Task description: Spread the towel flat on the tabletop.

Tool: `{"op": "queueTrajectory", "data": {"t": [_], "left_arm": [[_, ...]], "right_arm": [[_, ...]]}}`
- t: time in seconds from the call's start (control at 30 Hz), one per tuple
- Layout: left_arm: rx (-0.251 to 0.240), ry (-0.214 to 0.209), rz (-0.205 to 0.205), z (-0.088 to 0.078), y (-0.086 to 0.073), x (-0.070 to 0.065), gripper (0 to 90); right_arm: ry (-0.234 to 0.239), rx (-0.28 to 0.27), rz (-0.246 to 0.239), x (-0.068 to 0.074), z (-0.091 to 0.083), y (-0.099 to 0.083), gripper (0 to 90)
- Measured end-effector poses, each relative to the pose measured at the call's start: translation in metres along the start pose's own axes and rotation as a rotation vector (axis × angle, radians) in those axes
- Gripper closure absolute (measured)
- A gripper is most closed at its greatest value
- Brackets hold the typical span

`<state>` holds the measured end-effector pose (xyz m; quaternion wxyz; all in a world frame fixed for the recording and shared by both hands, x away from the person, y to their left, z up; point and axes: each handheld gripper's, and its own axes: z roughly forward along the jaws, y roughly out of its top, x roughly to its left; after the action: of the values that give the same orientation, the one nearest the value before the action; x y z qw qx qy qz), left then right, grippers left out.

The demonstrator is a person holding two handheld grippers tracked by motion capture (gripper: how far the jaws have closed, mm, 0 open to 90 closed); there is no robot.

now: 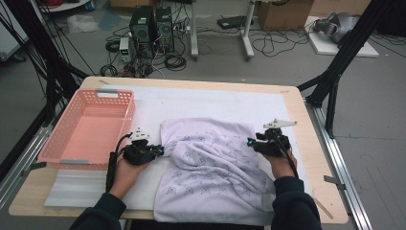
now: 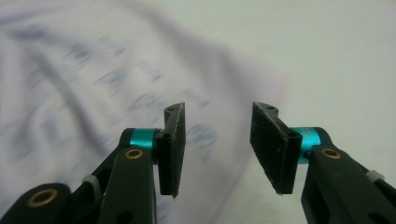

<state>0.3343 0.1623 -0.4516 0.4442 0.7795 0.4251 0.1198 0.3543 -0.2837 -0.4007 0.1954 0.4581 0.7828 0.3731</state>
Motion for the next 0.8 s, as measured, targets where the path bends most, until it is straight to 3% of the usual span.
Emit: {"op": "queueTrajectory", "data": {"t": [0.07,0.17,0.37,0.43,0.47,0.5,0.53,0.63,0.8], "left_arm": [[-0.002,-0.001,0.000,0.000,0.000,0.001,81.3],[-0.002,-0.003,-0.001,-0.001,0.000,0.001,81.1],[-0.005,-0.004,-0.003,0.000,0.000,0.000,81.2],[-0.001,-0.007,0.000,-0.001,0.000,0.001,81.1],[-0.002,-0.008,-0.002,-0.001,0.000,0.001,81.1],[-0.003,-0.010,-0.006,-0.001,0.000,0.001,81.1],[-0.007,-0.010,-0.007,-0.002,0.000,0.001,81.1],[-0.007,-0.011,-0.005,-0.003,0.000,0.002,81.1],[-0.006,-0.013,-0.003,-0.004,-0.001,0.001,81.2]], "right_arm": [[-0.040,-0.019,0.035,-0.011,0.006,0.008,55.0],[-0.085,0.008,0.053,-0.021,0.022,0.018,54.8],[-0.100,0.092,0.073,-0.027,0.062,0.024,55.3],[-0.078,0.114,0.115,-0.029,0.071,0.020,67.4],[-0.058,0.140,0.114,-0.030,0.075,0.018,72.0],[-0.061,0.136,0.108,-0.028,0.075,0.017,83.3],[-0.043,0.139,0.085,-0.028,0.073,0.017,84.2],[-0.065,0.176,-0.013,-0.020,0.065,0.016,84.8],[-0.022,0.194,-0.145,-0.002,0.041,0.002,84.4]]}}
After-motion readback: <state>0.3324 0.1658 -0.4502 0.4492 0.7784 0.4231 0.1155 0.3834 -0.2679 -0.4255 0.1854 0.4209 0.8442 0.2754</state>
